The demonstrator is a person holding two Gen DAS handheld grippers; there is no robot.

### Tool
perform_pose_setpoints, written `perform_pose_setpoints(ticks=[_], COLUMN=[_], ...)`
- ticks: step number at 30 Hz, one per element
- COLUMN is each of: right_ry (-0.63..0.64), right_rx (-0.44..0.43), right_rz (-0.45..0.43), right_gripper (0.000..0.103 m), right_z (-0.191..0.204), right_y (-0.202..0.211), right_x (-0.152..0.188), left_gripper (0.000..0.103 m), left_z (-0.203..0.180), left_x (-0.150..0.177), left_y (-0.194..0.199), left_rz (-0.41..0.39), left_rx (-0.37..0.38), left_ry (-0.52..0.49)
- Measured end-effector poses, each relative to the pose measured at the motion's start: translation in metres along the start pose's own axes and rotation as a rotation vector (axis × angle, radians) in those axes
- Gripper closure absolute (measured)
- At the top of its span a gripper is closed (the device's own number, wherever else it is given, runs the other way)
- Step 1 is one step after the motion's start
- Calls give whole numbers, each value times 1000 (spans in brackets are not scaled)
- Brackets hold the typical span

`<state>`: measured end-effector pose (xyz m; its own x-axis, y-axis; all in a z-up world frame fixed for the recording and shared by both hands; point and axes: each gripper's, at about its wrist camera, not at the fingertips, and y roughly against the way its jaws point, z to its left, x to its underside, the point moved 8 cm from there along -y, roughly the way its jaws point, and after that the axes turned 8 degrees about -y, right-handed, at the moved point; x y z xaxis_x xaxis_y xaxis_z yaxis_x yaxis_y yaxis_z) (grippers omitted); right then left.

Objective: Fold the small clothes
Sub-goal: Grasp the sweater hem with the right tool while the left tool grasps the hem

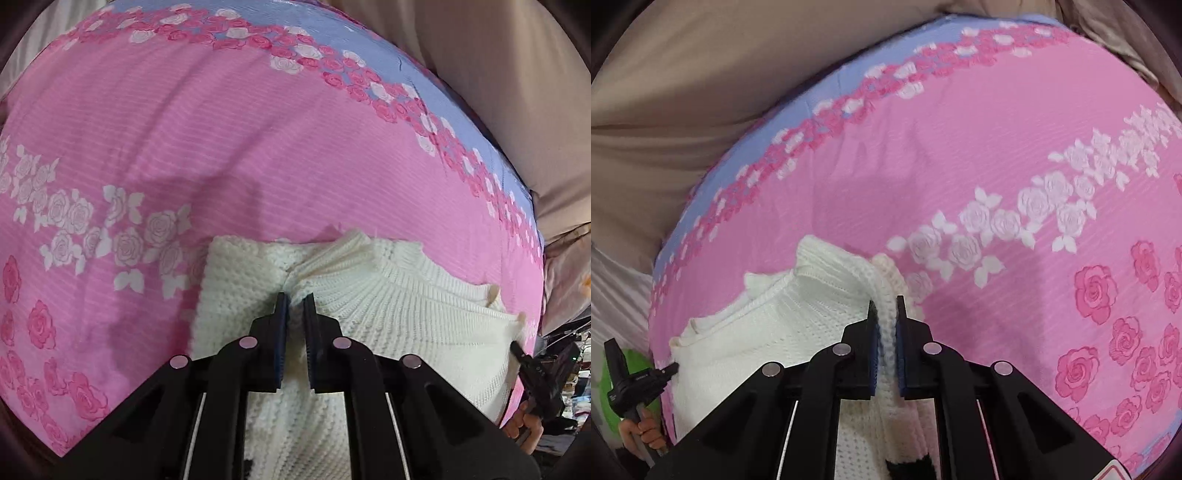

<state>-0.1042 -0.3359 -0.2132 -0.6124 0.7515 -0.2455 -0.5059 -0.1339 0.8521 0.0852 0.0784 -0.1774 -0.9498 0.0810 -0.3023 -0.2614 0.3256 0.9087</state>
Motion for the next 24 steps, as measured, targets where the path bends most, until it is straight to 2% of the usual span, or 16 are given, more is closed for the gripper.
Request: perform_pose_setpoints(ticks=[3,5,7,8,10,11,13,15,18,20,21,23,24], right_ry=[-18,-35,-41,-26,33,90,203,339,483,565,601,636,644], right_rx=[-9,-7,20,29,25,12,-22,-46,-83,-33,4,74,66], right_rz=[-10,9,-33,-75,-103,-96,-48,45,186,222,242,294,281], right_gripper=[93,84,76,74,74,74,77,87,95,96,96,96,98], right_z=[3,7,11,14,28,44,80,123,180,201,206,204,205], right_y=[1,9,29,46,69,77,79,64,25,-3,-18,-45,-50], right_x=[-1,0,0,0,7,17,41,78,132,153,161,172,173], left_gripper=[94,90,85,80,49,47,42,38,35,30,24,21,19], left_z=[-10,-11,-6,-1,15,24,39,50,52,46,43,40,40], left_x=[-3,3,8,10,23,32,55,81,105,117,120,122,120], left_y=[1,15,40,52,75,81,85,76,60,51,49,43,43], left_rz=[-8,-19,-72,-103,-137,-140,-112,-51,-3,25,32,27,6], left_rx=[-48,-14,46,39,1,-15,3,58,112,179,201,213,214], left_ry=[-36,-32,-6,0,7,16,55,131,214,251,262,284,285])
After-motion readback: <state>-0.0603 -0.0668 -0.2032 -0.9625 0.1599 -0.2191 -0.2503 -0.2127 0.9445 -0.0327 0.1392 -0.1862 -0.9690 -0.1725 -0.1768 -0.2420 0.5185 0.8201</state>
